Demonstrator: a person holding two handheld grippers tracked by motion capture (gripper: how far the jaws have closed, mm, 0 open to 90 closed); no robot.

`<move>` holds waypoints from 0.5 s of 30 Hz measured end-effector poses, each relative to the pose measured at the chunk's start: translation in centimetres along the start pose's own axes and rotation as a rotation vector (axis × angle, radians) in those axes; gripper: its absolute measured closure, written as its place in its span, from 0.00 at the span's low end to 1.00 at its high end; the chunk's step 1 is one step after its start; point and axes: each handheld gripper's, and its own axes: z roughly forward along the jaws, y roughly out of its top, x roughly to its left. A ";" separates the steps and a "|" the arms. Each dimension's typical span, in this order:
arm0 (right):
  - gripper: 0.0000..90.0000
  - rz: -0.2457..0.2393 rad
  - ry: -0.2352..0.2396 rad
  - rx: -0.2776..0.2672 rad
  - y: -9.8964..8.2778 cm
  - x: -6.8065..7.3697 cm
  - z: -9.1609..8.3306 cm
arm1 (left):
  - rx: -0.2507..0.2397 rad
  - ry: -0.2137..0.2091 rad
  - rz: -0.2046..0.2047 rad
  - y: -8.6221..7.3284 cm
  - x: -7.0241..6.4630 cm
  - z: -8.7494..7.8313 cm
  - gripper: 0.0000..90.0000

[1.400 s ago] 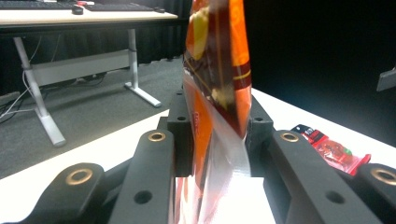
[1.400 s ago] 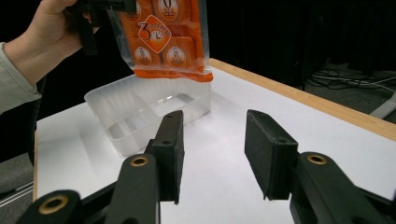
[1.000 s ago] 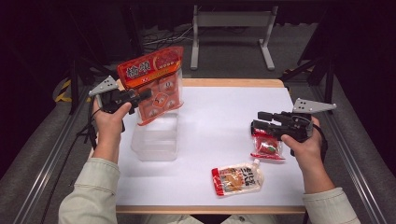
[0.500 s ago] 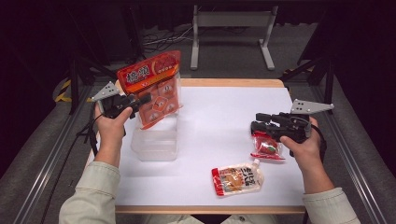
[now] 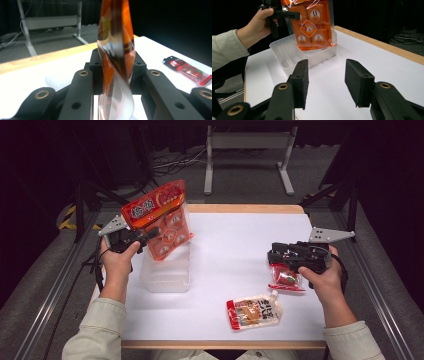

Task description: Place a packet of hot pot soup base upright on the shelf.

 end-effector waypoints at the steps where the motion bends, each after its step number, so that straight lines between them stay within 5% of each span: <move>1: 0.61 0.001 0.001 0.000 0.0 0.0 0.0 | 0.006 0.003 -0.005 -0.1 0.0 0.0 0.79; 13: 0.60 0.000 0.011 0.008 0.0 0.1 0.3 | 0.067 0.046 0.009 -0.1 -0.4 0.1 0.79; 15: 0.60 0.000 0.011 0.010 -0.1 0.2 0.3 | 0.109 0.076 0.046 -0.3 -0.7 0.5 0.79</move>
